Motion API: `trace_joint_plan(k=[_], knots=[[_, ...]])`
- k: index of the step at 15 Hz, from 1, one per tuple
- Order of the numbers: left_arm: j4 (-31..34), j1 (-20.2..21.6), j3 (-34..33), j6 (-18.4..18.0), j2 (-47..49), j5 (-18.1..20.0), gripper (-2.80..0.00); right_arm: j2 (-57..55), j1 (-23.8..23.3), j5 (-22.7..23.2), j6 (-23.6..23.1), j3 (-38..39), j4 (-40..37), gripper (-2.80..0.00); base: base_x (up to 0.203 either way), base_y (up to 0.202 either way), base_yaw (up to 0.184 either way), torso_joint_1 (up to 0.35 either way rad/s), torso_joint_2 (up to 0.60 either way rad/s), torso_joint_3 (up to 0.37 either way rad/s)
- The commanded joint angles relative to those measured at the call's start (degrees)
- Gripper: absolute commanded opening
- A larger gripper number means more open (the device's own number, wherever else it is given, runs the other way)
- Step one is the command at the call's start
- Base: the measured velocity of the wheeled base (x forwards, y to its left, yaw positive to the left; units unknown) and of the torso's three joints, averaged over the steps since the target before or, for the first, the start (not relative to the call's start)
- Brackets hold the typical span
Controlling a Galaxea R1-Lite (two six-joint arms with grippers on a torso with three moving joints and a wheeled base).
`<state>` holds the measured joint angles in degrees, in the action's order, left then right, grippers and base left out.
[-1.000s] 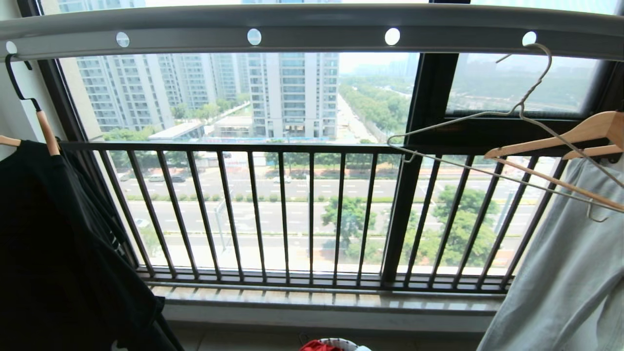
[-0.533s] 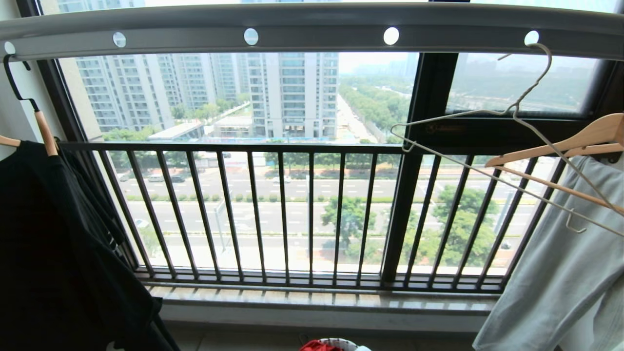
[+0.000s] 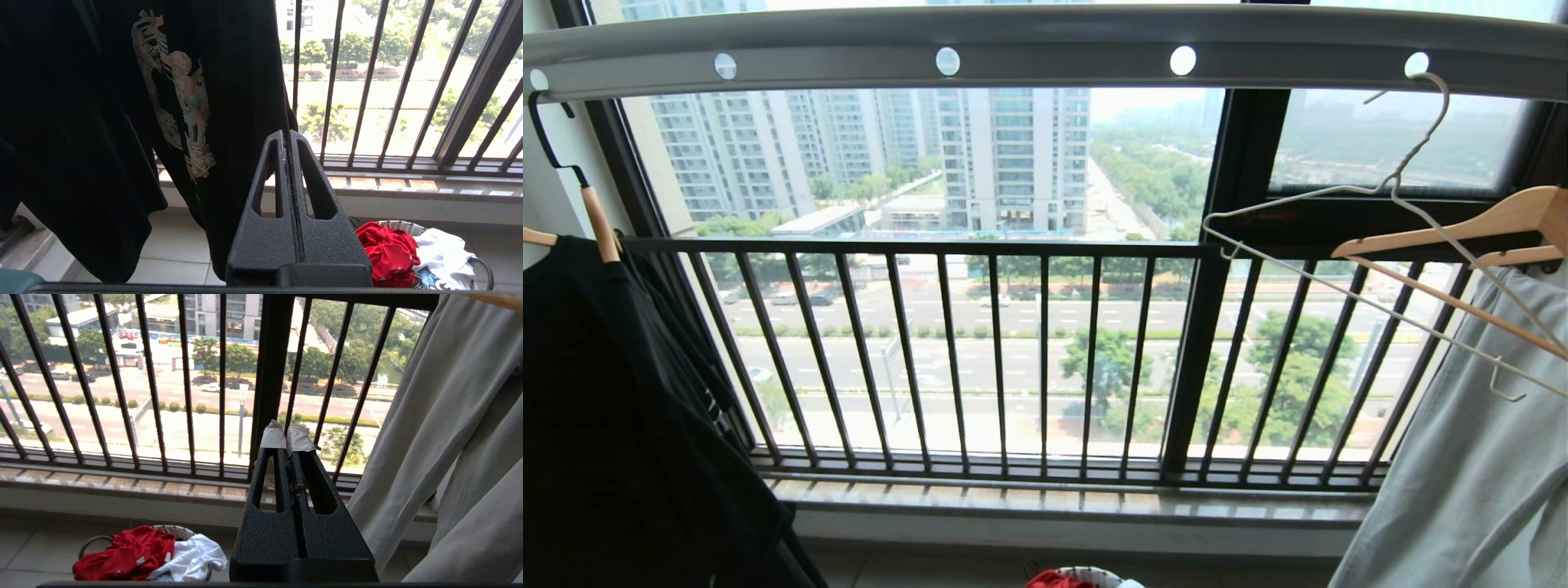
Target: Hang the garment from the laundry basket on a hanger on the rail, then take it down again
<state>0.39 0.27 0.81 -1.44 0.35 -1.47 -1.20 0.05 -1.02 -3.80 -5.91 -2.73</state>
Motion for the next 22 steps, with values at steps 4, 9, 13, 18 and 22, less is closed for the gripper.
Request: trace_joint_plan(k=[4,9,13,18,22], knots=[[0.2,0.0,-0.8,0.9,-0.3,0.2,-2.8,1.2,0.0,4.0,-2.1,5.7,1.4,-2.8,0.0,0.0,0.0,0.0,0.0,0.0],[0.1,0.0,-0.8,5.9,-0.3,-1.3,-2.8,1.2,0.0,3.9,-1.0,5.9,2.3,-2.8,0.0,0.0,0.0,0.0,0.0,0.0],[0.1,0.0,-0.8,5.9,-0.3,-1.3,-2.8,1.2,0.0,3.9,-1.0,5.9,2.2,-2.8,0.0,0.0,0.0,0.0,0.0,0.0],[0.1,0.0,-0.8,5.9,-0.3,-1.3,-2.8,1.2,0.0,3.9,-0.7,5.9,2.3,-2.8,0.0,0.0,0.0,0.0,0.0,0.0],[0.1,0.0,-0.8,5.9,-0.3,-1.3,-2.8,1.2,0.0,3.8,-0.3,5.9,2.3,-2.8,0.0,0.0,0.0,0.0,0.0,0.0]])
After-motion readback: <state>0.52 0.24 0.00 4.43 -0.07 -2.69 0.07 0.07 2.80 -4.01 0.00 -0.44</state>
